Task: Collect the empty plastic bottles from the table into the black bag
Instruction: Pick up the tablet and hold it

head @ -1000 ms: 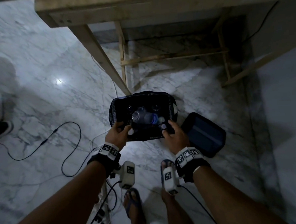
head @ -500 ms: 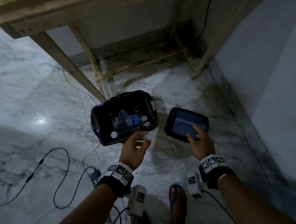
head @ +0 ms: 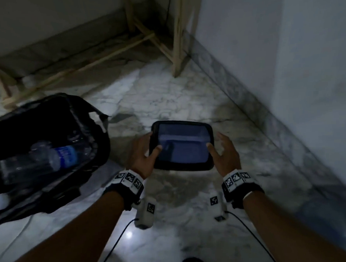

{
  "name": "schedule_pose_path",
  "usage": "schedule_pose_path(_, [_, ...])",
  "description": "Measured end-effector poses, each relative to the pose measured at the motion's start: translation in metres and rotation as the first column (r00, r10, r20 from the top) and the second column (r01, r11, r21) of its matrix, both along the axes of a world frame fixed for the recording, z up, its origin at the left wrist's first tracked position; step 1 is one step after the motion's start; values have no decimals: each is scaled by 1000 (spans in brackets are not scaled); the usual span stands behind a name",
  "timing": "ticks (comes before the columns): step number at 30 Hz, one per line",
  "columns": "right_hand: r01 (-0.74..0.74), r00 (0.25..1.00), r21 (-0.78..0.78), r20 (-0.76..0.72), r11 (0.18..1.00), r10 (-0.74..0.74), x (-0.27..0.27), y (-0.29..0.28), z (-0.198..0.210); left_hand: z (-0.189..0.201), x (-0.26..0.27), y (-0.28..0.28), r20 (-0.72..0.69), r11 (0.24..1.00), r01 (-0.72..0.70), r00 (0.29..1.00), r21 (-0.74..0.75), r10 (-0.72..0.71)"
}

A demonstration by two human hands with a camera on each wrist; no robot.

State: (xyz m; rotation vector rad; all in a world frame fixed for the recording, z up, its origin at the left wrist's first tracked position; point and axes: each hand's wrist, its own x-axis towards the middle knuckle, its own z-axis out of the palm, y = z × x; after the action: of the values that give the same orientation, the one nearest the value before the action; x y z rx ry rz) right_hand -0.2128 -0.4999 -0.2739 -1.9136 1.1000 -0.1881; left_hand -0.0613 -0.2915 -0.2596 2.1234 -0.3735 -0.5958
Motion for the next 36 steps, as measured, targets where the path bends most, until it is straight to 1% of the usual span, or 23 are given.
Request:
schedule_pose_path(2, [21, 999, 9, 36, 1000, -22, 7, -8, -34, -33, 10, -13, 57, 1000, -17, 998, -20, 18])
schedule_pose_path(5, [54, 996, 13, 77, 998, -55, 18, -18, -77, -86, 28, -29, 74, 999, -14, 997, -33, 16])
schedule_pose_path(7, [81, 991, 29, 102, 996, -84, 26, -23, -100, -118, 38, -38, 56, 998, -27, 998, -59, 31])
schedule_pose_path(9, [98, 986, 55, 132, 994, -105, 35, -27, -118, -140, 47, -47, -1, 989, -75, 997, -125, 76])
schedule_pose_path(12, [144, 971, 92, 178, 985, -159, 42, -30, -136, -162, 49, -57, -85, 966, -143, 988, -214, 127])
schedule_pose_path(14, [171, 960, 92, 209, 981, -187, 44, -33, -142, -167, 46, -62, -133, 944, -205, 976, -261, 175])
schedule_pose_path(17, [182, 959, 79, 204, 980, -195, 42, -30, -141, -165, 38, -64, -160, 917, -273, 959, -291, 235])
schedule_pose_path(19, [199, 957, 72, 202, 977, -210, 37, -28, -132, -155, 32, -62, -140, 917, -260, 964, -302, 227])
schedule_pose_path(21, [203, 954, 66, 212, 977, -212, 31, -28, -113, -138, 26, -62, -118, 918, -228, 973, -324, 200])
schedule_pose_path(25, [160, 945, 2, 287, 987, -154, 29, -35, -50, -83, 23, -63, -92, 891, -210, 978, -403, 188])
schedule_pose_path(28, [123, 941, -51, 323, 991, -101, 36, -42, 10, -27, 23, -63, -81, 859, -235, 972, -455, 222])
schedule_pose_path(31, [97, 932, -97, 357, 991, -57, 50, -41, 72, 38, 28, -58, -48, 836, -249, 965, -490, 259])
schedule_pose_path(34, [60, 898, -119, 439, 991, -2, 67, -34, 131, 101, 35, -45, -4, 816, -254, 955, -519, 295])
schedule_pose_path(36, [22, 886, -129, 462, 991, 40, 79, -23, 169, 139, 40, -28, 29, 817, -267, 945, -511, 327])
